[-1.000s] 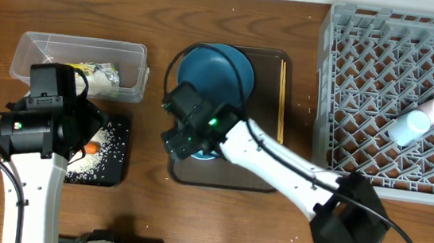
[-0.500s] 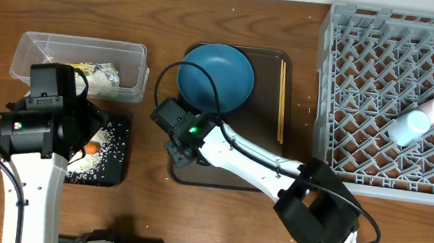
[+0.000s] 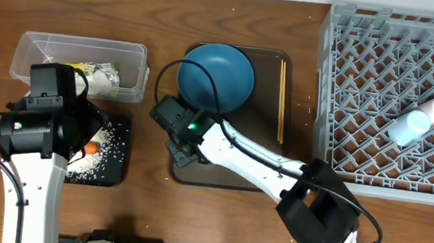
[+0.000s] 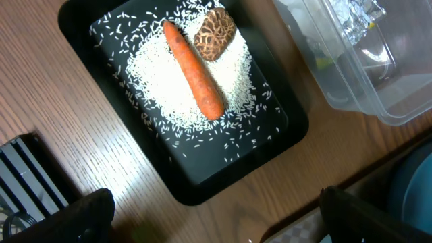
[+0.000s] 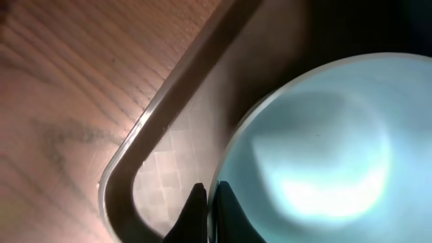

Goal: Sort waste into correct bins and load items into the dishwasher rack
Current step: 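Move the right gripper to the light-blue bowl and grasp its rim, then lift the light-blue bowl and carry it to the rack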

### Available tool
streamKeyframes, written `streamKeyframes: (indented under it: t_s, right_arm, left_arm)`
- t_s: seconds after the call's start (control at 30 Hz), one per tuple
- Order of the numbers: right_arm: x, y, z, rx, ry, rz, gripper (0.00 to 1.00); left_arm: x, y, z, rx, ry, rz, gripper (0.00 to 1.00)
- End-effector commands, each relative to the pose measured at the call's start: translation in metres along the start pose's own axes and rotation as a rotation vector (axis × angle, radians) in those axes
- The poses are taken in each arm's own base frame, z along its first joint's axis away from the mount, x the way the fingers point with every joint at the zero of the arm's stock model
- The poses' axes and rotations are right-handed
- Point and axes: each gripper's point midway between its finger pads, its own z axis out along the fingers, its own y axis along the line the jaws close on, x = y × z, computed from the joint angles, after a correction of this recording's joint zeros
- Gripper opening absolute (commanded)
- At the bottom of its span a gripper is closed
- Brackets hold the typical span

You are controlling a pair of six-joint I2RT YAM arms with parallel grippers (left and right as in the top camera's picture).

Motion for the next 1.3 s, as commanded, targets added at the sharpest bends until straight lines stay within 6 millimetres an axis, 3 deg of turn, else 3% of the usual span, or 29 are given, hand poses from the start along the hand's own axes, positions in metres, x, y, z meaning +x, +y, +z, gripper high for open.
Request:
streamKeyframes:
  t_s: [0.0,0.17,0.3,0.37,0.53,0.67,0.77,0.83,0.9,1.0,1.07,1.17,1.27]
  right_arm:
    - [-0.030,-0.008,-0.046,-0.017,-0.094,0.042,0.01]
    - [-0.048,-0.044,-0.111,-0.016,-0.170,0.134,0.01]
    - [-0.056,-0.100,-0.166,-0.008,-0.275,0.259,0.01]
    - [-0.059,-0.141,-0.198,-0.033,-0.347,0.352,0.01]
    - [-0.054,-0.213,-0.242,-0.226,-0.448,0.460,0.01]
    - [-0.049,-0.228,-0.263,-0.519,-0.516,0.376,0.01]
    - [-0.035,-0.224,-0.250,-0.567,-0.463,0.357,0.11]
    - [-0.028,-0.206,-0.233,-0.576,-0.416,0.285,0.20]
    - [-0.027,-0.182,-0.214,-0.573,-0.368,0.223,0.36]
    - [-0.026,-0.154,-0.172,-0.470,-0.291,0.179,0.47]
    - [-0.024,-0.146,-0.139,-0.336,-0.241,0.243,0.49]
    - [-0.019,-0.127,-0.101,-0.190,-0.206,0.246,0.66]
    - [-0.014,-0.092,-0.071,-0.165,-0.172,0.195,0.64]
  left_arm:
    - [-0.001,0.003,0.001,-0.016,-0.004,-0.019,0.98]
    - [-0.001,0.003,0.001,-0.016,-0.004,-0.019,0.98]
    - [-0.001,0.003,0.001,-0.016,-0.004,-0.019,0.98]
    - [-0.001,0.003,0.001,-0.016,-0.004,-0.019,0.98]
    - [-0.001,0.003,0.001,-0.016,-0.004,-0.019,0.98]
    - [-0.001,0.003,0.001,-0.016,-0.004,-0.019,0.98]
    - [-0.001,0.003,0.001,-0.016,-0.004,-0.019,0.98]
    - [-0.001,0.003,0.001,-0.016,-0.004,-0.019,0.98]
    - [-0.001,0.003,0.001,-0.016,-0.004,-0.019,0.98]
    - [-0.001,0.003,0.001,-0.016,-0.004,-0.019,0.98]
    - [-0.001,0.003,0.001,-0.016,-0.004,-0.019,0.98]
    - [-0.001,0.003,0.001,-0.016,-0.004,-0.019,0.98]
    - [-0.001,0.003,0.001,-0.016,-0.004,-0.019,0.98]
